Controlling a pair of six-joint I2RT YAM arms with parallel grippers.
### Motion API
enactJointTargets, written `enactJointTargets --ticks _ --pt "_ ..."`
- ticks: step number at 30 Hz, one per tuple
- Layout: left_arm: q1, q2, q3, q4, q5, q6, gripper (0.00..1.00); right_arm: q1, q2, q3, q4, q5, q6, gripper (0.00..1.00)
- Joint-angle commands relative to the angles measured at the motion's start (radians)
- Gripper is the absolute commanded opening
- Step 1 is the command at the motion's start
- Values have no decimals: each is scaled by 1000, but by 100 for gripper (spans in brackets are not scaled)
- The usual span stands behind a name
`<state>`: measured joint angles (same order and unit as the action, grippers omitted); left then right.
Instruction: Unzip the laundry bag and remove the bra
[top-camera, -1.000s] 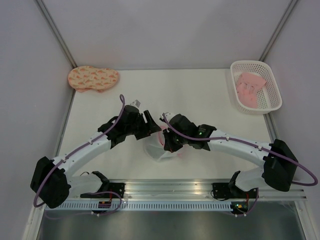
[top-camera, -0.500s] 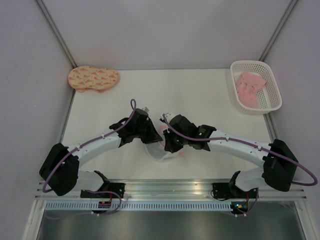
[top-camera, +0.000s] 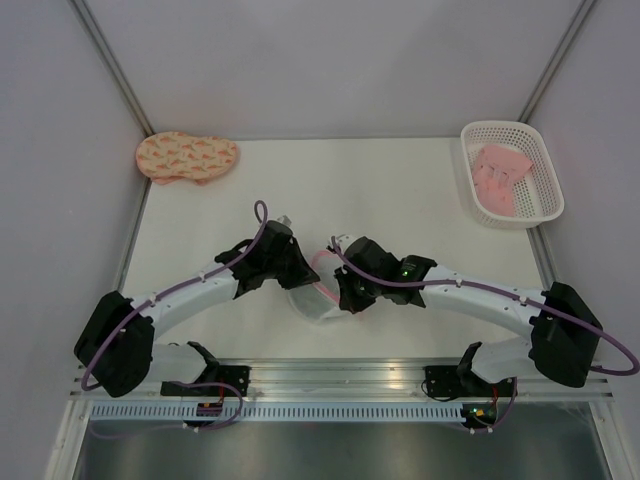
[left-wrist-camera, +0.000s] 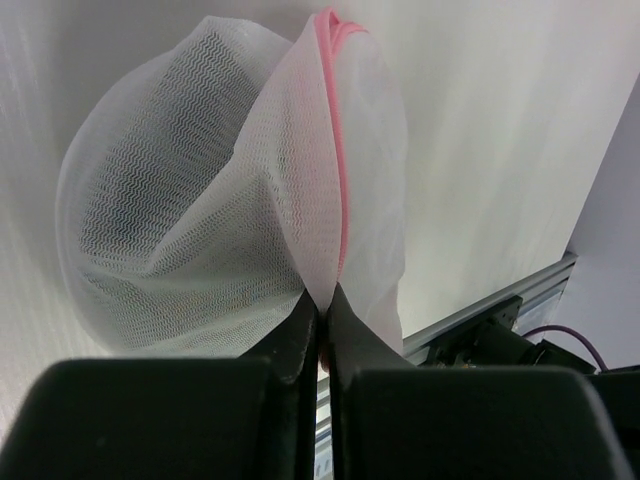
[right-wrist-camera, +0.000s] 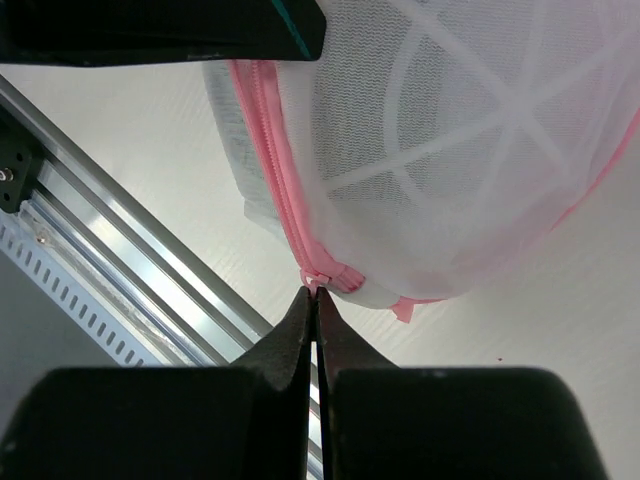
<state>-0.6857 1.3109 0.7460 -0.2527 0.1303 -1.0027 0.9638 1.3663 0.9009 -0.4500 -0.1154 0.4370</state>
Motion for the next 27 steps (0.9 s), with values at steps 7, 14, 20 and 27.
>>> enactJointTargets --ticks 7,14,20,27 --pt "20 -51 3 16 -48 -11 10 3 -65 -13 -24 -58 -3 43" --pt "20 -123 -37 53 -41 32 75 3 -154 26 16 18 5 81" --pt "21 -189 -76 15 -73 70 89 -26 -110 81 -79 370 84 84" --pt "23 -312 -106 -88 -221 44 89 -184 -50 21 55 327 154 85"
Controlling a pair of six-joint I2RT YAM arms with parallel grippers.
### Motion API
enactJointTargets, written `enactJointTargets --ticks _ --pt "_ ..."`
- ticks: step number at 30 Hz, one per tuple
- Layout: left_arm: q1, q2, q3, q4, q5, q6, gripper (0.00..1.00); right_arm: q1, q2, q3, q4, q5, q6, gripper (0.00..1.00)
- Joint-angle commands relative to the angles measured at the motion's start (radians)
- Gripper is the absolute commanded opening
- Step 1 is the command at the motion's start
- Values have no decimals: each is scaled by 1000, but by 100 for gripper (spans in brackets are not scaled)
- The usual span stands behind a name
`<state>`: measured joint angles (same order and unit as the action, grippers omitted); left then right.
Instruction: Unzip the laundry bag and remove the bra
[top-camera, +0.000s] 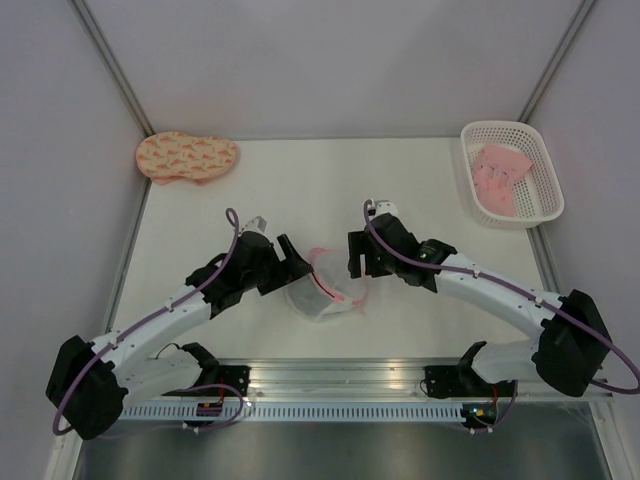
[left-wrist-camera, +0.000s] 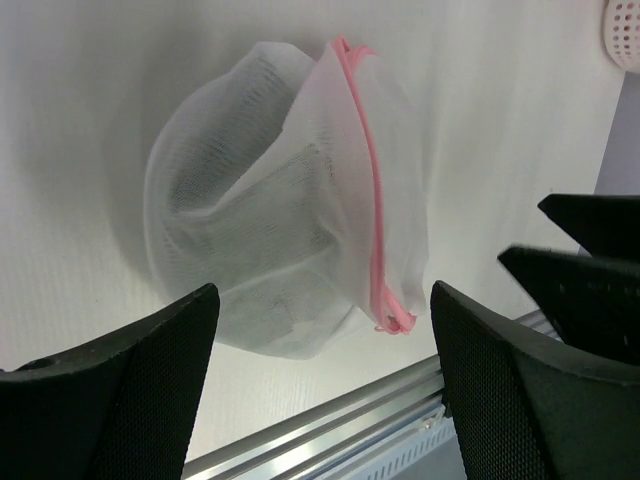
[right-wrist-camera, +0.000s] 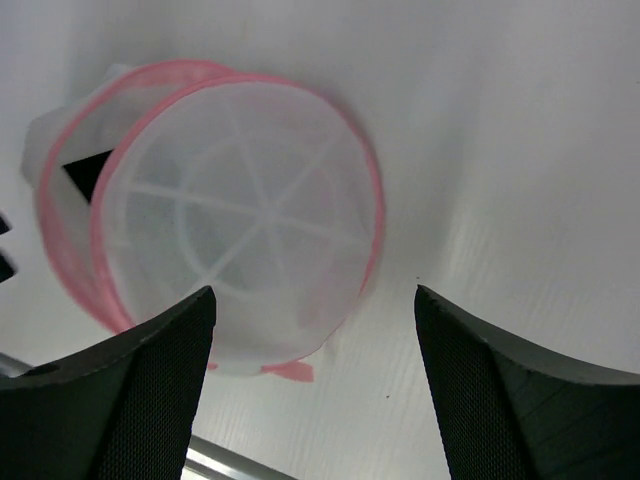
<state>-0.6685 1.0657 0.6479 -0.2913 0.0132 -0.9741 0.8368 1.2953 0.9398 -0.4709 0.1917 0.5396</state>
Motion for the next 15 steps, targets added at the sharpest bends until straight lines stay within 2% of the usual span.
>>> enactJointTargets --ticks 1,8,15 --pt "7 -84 -10 -58 -120 9 89 -94 42 -19 93 0 48 85" --pt "14 -165 -21 -111 -183 8 89 -122 171 134 156 -187 -12 81" --pt "17 -199 -47 -126 -170 -6 89 -65 341 344 31 -155 -73 81"
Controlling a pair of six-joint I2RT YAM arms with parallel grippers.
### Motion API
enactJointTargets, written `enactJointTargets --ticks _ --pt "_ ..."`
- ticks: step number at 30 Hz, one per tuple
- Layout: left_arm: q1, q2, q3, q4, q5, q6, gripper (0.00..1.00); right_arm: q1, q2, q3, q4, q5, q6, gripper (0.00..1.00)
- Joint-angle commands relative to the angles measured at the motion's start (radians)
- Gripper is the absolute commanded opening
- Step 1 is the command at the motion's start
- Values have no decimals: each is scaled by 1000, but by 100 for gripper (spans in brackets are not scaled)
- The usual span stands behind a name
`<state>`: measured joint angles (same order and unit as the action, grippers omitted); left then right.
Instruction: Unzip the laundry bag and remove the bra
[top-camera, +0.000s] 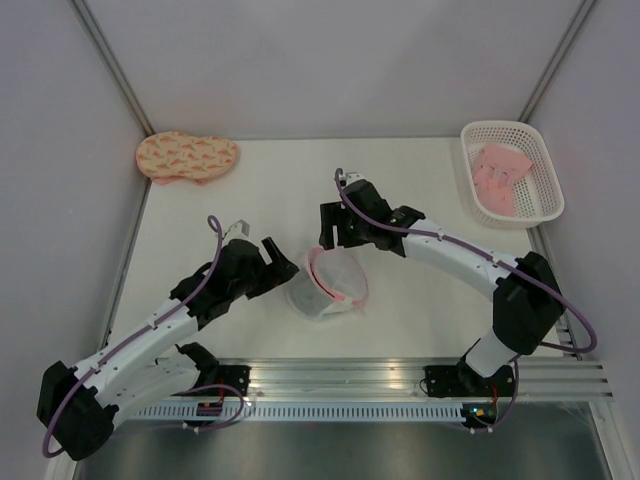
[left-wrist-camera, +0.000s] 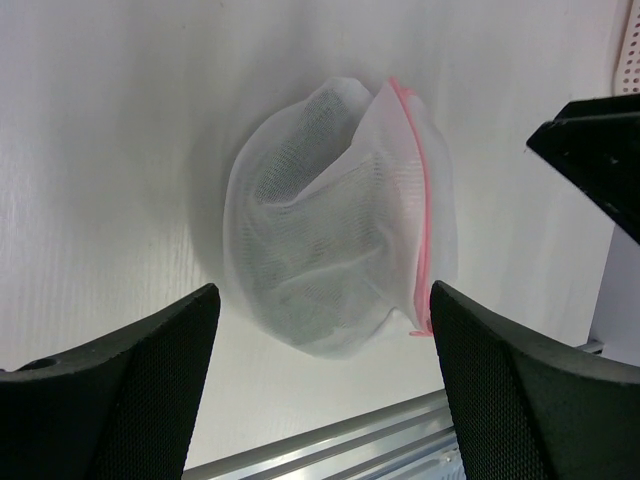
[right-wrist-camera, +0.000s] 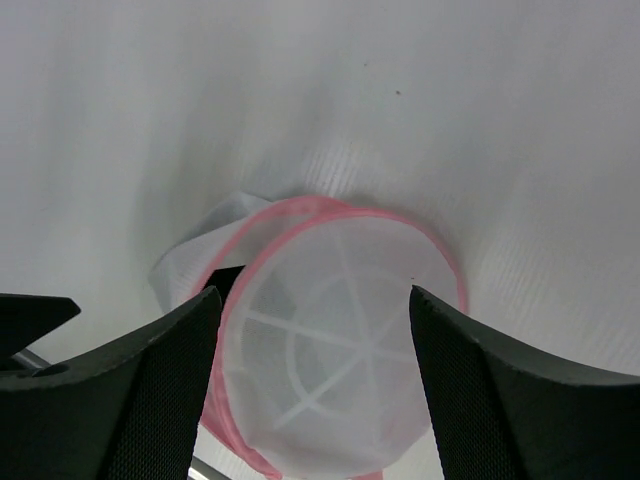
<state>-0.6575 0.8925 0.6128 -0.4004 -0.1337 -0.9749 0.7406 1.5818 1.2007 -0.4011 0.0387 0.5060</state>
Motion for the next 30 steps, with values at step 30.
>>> enactJointTargets --ticks 30 --pt "36 -110 -77 -31 11 -24 88 273 308 312 -295 213 -50 46"
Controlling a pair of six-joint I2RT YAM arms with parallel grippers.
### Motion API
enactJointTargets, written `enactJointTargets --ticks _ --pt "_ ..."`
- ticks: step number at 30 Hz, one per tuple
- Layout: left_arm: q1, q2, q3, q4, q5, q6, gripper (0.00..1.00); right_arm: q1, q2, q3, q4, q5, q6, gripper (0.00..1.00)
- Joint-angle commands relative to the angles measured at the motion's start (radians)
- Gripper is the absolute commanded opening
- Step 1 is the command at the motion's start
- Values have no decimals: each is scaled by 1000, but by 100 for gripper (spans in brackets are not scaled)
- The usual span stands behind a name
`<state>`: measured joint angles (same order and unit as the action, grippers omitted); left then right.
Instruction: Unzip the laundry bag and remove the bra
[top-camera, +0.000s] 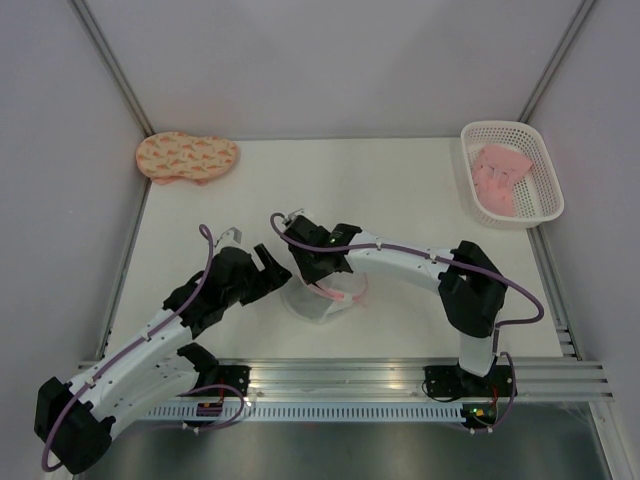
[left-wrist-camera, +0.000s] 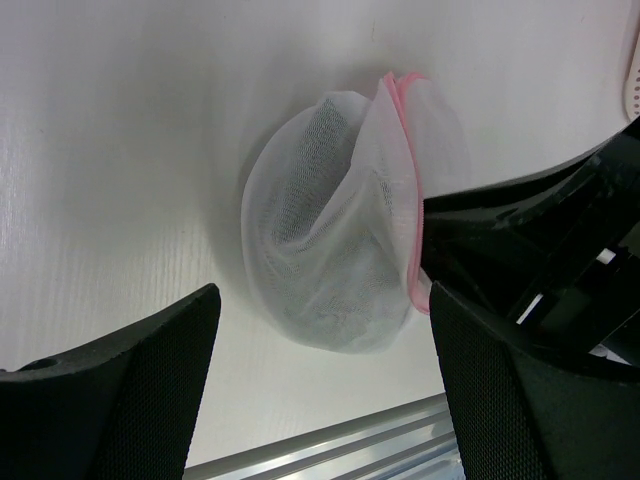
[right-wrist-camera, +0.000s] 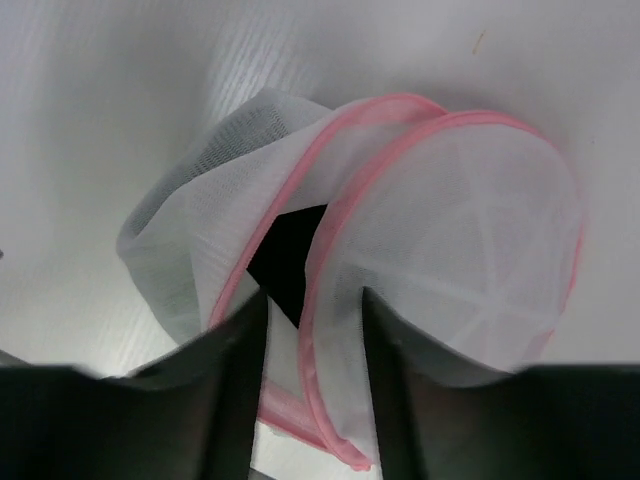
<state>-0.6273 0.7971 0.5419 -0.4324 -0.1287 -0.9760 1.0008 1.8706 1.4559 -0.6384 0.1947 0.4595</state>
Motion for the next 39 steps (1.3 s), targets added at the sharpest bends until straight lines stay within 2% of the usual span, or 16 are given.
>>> enactJointTargets --ticks 1,3,4,12,16,21,24,29,31,34,35,36,39 --pt "6 -16 -7 1 6 -24 88 16 22 63 -91 83 1 25" --pt "6 -21 -11 4 6 -26 88 28 21 83 -124 185 10 5" --pt "6 -22 -13 4 6 -26 88 32 18 89 -157 219 16 0" --pt "8 -15 -7 17 1 -39 87 73 -109 61 -228 465 65 0" --pt "8 14 36 32 -5 -18 87 85 -241 -15 -260 570 200 0" --pt "8 125 156 58 -15 65 88 102 -437 -201 -229 592 376 0" --pt "8 224 236 69 -20 111 88 121 -497 -285 -195 557 386 0" --pt "9 405 391 103 -8 168 88 170 -542 -334 -170 546 337 0" --pt "9 464 464 104 17 186 89 182 -544 -338 -164 548 321 0" --pt "9 580 561 98 118 224 89 202 -548 -344 -158 560 314 0" --pt "9 614 582 89 191 240 89 209 -550 -345 -155 563 312 0" --pt "9 728 640 49 265 311 89 213 -557 -347 -155 577 314 0" --pt "6 871 762 -69 380 381 89 216 -562 -347 -159 589 317 0"
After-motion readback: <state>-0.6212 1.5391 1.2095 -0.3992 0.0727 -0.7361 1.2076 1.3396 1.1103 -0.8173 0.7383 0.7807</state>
